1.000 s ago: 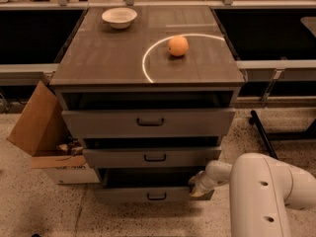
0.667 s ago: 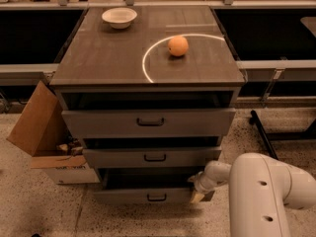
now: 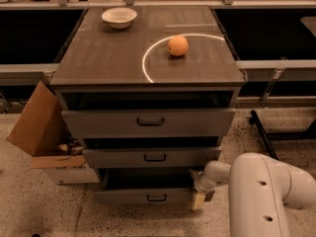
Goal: Open bottom drawer
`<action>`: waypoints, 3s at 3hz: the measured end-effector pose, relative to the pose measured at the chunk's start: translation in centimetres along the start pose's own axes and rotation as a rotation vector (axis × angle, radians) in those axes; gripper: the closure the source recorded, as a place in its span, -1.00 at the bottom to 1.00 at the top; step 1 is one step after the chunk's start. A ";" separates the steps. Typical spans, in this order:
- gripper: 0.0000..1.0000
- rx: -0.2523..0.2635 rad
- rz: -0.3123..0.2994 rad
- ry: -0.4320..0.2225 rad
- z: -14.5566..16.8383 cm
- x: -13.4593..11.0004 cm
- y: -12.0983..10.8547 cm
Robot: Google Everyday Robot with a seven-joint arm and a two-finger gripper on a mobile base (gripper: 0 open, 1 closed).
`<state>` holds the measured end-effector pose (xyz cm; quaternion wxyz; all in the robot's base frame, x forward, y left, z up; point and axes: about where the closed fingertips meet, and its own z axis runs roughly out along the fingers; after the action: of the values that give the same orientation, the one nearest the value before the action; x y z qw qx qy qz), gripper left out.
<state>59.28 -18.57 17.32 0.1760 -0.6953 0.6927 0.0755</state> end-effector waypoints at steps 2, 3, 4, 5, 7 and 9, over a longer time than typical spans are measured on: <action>-1.00 -0.086 -0.018 -0.054 0.2 -0.3 3.7; -0.71 -0.142 -0.005 -0.061 0.7 0.0 5.4; -0.25 -0.183 0.000 -0.057 1.1 0.0 6.1; 0.21 -0.183 0.000 -0.057 0.7 -0.2 6.1; 1.00 -0.168 0.013 -0.069 0.6 0.0 6.8; 1.00 -0.098 0.060 -0.126 0.5 0.3 9.3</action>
Offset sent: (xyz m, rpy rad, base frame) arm -0.0618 0.0015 -0.0069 0.0829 0.1244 0.0786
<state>50.20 -18.49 15.42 0.1827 -0.6758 0.6964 0.1580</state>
